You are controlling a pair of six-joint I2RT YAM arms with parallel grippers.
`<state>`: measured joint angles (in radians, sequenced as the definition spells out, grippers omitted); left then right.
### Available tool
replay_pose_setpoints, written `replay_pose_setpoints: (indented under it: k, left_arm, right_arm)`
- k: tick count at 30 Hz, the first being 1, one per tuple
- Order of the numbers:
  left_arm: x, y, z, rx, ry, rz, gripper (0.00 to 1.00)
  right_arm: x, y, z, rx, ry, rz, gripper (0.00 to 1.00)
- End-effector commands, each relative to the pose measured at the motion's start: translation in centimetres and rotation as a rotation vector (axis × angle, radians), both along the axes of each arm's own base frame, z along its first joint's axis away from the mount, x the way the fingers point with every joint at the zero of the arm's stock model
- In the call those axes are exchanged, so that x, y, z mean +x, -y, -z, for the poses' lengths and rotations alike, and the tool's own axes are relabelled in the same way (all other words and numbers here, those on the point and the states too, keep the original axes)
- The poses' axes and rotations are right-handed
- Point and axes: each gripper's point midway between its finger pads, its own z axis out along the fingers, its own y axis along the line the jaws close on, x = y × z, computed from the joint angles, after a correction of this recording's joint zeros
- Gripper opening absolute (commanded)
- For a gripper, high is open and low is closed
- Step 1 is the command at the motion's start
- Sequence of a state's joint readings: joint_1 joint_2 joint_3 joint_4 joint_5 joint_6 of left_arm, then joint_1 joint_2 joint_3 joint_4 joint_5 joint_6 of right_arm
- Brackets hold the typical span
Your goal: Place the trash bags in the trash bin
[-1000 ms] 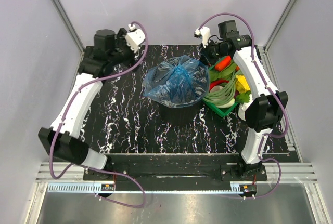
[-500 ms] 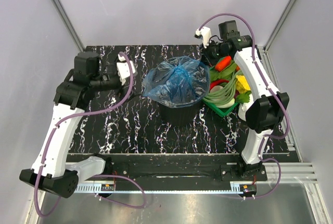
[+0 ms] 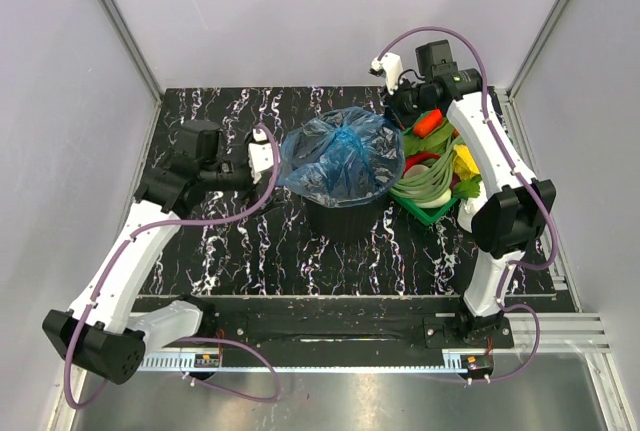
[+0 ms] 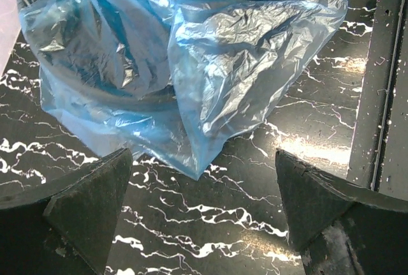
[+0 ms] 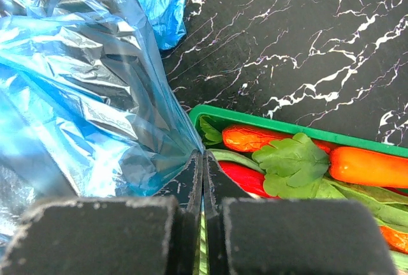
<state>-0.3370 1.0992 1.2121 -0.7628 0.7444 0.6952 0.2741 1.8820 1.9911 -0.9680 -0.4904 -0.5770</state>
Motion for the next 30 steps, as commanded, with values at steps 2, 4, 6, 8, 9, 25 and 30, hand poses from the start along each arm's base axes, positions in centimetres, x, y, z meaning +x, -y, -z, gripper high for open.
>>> replay_pose_setpoints:
  k: [2, 4, 6, 8, 9, 25, 30]
  left_arm:
    - [0.4, 1.0, -1.5, -0.031, 0.103, 0.015, 0.99]
    - [0.6, 1.0, -1.5, -0.031, 0.111, 0.008, 0.99]
    - [0.8, 1.1, -1.6, -0.034, 0.116, -0.003, 0.99]
    - [1.0, 1.2, -1.6, -0.039, 0.122, -0.003, 0.99]
    - [1.0, 1.3, -1.3, -0.040, 0.116, -0.001, 0.98]
    - [0.2, 3.2, 2.0, 0.002, 0.082, 0.071, 0.08]
    - [-0.3, 3.4, 3.0, 0.024, 0.077, 0.081, 0.00]
  right_arm:
    - [-0.7, 0.0, -1.8, 0.000, 0.038, 0.010, 0.00]
    - [-0.8, -0.1, -1.7, -0.003, 0.034, 0.010, 0.00]
    - [-0.8, -0.1, -1.7, -0.005, 0.033, 0.010, 0.00]
    - [-0.8, -0.2, -1.6, -0.006, 0.032, 0.007, 0.00]
    - [-0.8, -0.1, -1.7, -0.007, 0.035, 0.007, 0.00]
    - [-1.5, 0.0, -0.1, -0.025, 0.000, 0.000, 0.00]
    - [-1.8, 0.1, 0.6, -0.023, -0.017, 0.000, 0.00]
